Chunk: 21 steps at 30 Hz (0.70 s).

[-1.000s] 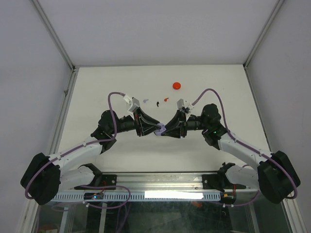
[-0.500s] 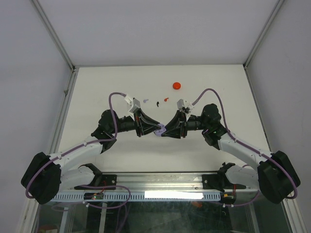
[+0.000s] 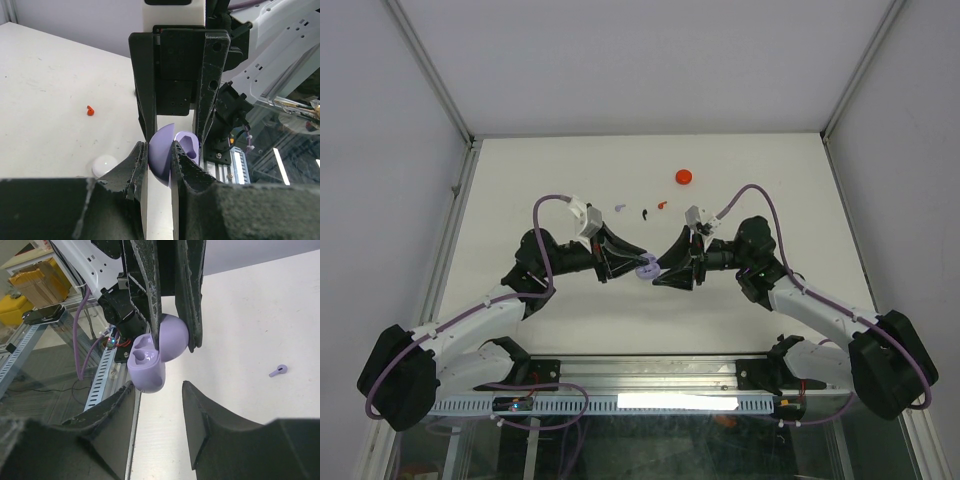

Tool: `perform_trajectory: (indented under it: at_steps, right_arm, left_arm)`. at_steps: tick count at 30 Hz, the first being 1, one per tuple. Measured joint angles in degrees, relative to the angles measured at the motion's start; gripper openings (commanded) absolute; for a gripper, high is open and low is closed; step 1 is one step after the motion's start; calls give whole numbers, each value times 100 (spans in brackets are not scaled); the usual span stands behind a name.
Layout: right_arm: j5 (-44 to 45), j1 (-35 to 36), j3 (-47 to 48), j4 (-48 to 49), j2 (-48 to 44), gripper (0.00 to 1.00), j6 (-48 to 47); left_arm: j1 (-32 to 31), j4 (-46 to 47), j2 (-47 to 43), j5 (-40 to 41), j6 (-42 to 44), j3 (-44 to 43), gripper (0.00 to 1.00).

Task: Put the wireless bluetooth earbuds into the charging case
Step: Adjust the charging case.

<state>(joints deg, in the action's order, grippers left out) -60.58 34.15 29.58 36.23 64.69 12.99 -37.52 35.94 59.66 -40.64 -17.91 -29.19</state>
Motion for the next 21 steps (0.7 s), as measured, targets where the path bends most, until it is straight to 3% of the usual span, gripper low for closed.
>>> perform_trajectory:
  at_steps: [10,14,19,21]
  right_arm:
    - [9,118,-33,420,2,44,59]
    - [13,160,-33,494,9,38,61]
    - [85,168,-37,503,9,22,20]
    - [125,168,-42,498,9,20,-17]
  left_arm:
    - [-151,0,0,214,81,0,0]
    - [-188,0,0,350,96,0,0]
    - [-203,-11,-4,468,105,0,0]
    - [-225,-44,-20,492,125,0,6]
